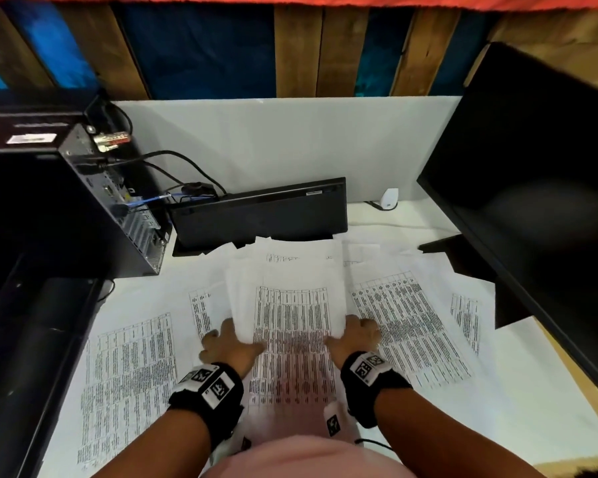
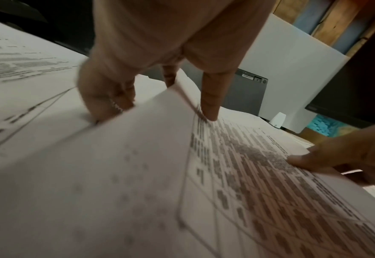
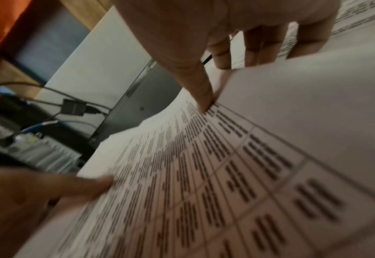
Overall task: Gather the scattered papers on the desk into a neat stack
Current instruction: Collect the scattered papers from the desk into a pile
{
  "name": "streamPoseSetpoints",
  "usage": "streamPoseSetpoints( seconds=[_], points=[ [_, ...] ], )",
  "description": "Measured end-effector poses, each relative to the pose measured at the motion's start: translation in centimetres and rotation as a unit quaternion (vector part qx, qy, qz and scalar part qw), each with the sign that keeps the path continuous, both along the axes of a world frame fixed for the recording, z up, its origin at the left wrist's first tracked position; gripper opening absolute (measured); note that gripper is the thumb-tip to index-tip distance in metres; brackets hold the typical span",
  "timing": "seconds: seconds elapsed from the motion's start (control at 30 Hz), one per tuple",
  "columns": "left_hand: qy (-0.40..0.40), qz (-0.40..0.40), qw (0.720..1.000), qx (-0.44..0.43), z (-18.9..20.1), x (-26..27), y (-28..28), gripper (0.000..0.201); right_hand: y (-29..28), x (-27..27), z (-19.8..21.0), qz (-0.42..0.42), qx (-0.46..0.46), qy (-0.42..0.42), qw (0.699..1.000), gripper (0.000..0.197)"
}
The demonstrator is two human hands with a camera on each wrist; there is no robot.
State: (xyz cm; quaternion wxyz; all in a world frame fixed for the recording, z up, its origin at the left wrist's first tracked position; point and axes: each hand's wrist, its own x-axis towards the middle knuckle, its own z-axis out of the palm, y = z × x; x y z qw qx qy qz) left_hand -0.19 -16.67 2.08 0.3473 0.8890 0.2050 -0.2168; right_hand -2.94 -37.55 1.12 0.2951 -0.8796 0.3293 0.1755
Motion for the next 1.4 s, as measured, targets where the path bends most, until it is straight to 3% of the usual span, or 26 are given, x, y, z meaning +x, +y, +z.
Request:
streamPoseSetpoints(
  seconds=[0.07,0.17,0.23,0.33,0.4,0.47,0.53,0.63,0.7,0.8,0.9,0.97,1.0,1.1,1.13,1.2,1.27,1.33,1.4],
  points=[
    [-0.024,0.069,0.991,-0.114,-0.9,0.0,-0.4,0.089,0.3,-0.2,0.1,0.031,-0.006,0.010,0.999,0.066],
    [0.005,0.131,0.964,-0.230,-2.3,0.4,-0.3,0.100,-0.1,0.5,-0.4,0.014,0.095,-0.010,0.995,0.068],
    [0.029,0.117,0.966,-0.229,-3.5,0.5,-0.1,0.086,-0.8,0.4,-0.3,0.006,0.169,-0.016,0.985,0.068],
    [0.031,0.067,0.977,-0.199,-2.1,0.1,-0.3,0.053,-2.9,0.2,0.2,0.026,0.214,0.000,0.977,0.062],
    [0.005,0.058,0.986,-0.157,-1.9,0.3,0.2,0.041,-5.7,0.3,0.7,-0.022,0.161,-0.045,0.986,0.058],
    [-0.027,0.049,0.993,-0.106,-1.2,0.4,1.1,0.036,-9.7,0.3,1.7,-0.100,-0.005,-0.063,0.993,0.067],
    [-0.034,0.039,0.996,-0.079,-0.7,0.4,2.4,0.032,-13.6,-0.7,2.6,-0.151,-0.106,0.001,0.983,0.093],
    [-0.011,0.046,0.996,-0.078,-1.3,0.2,4.1,0.030,-17.5,-2.3,1.7,-0.146,-0.126,0.089,0.977,0.118],
    [0.004,0.055,0.995,-0.087,-1.9,0.0,4.3,0.031,-18.1,-2.9,1.1,-0.138,-0.048,0.077,0.986,0.101],
    [0.009,0.070,0.993,-0.096,-2.5,-0.3,4.4,0.034,-17.3,-2.7,1.5,-0.089,-0.024,0.004,0.996,0.031],
    [0.007,0.075,0.991,-0.106,-3.0,-0.2,4.6,0.034,-15.7,-2.1,2.6,-0.105,-0.051,-0.141,0.983,0.021],
    [0.007,0.072,0.991,-0.111,-3.3,-0.1,4.8,0.035,-14.6,-1.5,3.5,-0.096,-0.046,-0.167,0.980,0.010],
    [0.008,0.068,0.992,-0.107,-3.3,-0.2,4.8,0.036,-14.1,-1.1,3.4,-0.091,-0.042,-0.142,0.985,0.023],
    [0.002,0.052,0.994,-0.099,-3.0,-0.2,4.6,0.030,-12.1,-1.6,2.3,-0.068,-0.086,0.061,0.992,0.108],
    [0.002,0.045,0.994,-0.097,-2.9,-0.3,4.6,0.028,-11.8,-1.9,1.4,-0.066,-0.104,0.103,0.987,0.124],
    [0.006,0.033,0.995,-0.099,-2.8,-0.4,4.5,0.026,-11.6,-2.4,0.9,-0.110,-0.078,0.100,0.986,0.135],
    [0.010,0.024,0.995,-0.097,-2.6,-0.5,4.7,0.028,-11.7,-2.3,1.3,-0.169,0.017,0.068,0.983,0.124],
    [0.018,0.019,0.995,-0.097,-2.7,-0.4,4.9,0.034,-12.0,-2.4,2.1,-0.161,0.034,0.027,0.986,0.074],
    [0.027,0.013,0.995,-0.100,-2.8,-0.3,4.9,0.039,-11.6,-2.6,3.4,-0.158,-0.011,-0.059,0.986,0.026]
  ],
)
